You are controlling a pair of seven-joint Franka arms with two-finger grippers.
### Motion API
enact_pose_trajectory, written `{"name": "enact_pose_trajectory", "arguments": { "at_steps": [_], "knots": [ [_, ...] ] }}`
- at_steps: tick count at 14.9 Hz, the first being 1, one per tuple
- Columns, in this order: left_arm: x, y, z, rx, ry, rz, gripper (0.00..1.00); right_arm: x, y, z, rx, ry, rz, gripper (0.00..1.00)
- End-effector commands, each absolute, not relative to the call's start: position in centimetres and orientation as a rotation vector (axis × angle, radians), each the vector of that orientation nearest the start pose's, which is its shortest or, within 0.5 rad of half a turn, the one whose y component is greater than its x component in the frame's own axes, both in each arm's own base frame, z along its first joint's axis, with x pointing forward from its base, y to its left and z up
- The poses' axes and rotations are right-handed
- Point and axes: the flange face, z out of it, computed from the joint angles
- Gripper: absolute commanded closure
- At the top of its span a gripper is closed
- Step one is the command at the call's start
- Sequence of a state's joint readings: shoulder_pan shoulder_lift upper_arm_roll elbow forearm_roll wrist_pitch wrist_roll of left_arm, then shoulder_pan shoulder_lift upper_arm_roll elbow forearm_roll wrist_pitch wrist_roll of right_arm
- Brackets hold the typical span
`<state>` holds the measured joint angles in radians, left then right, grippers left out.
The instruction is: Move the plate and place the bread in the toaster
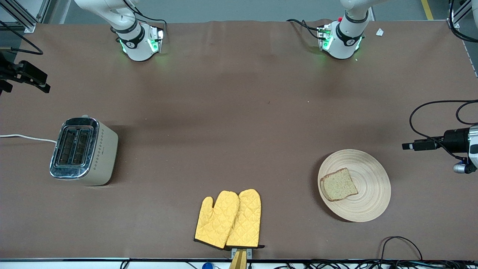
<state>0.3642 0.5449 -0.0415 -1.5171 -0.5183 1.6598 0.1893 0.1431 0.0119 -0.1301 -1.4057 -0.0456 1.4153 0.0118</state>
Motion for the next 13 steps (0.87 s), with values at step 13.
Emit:
{"name": "enact_pose_trajectory", "arguments": {
  "at_steps": [13],
  "knots": [
    [64.4,19.9,17.7,2.215,0.515,-0.237,0.28,54.1,0.3,68.3,-3.179,0.011,-0.018,0.00]
  ]
}}
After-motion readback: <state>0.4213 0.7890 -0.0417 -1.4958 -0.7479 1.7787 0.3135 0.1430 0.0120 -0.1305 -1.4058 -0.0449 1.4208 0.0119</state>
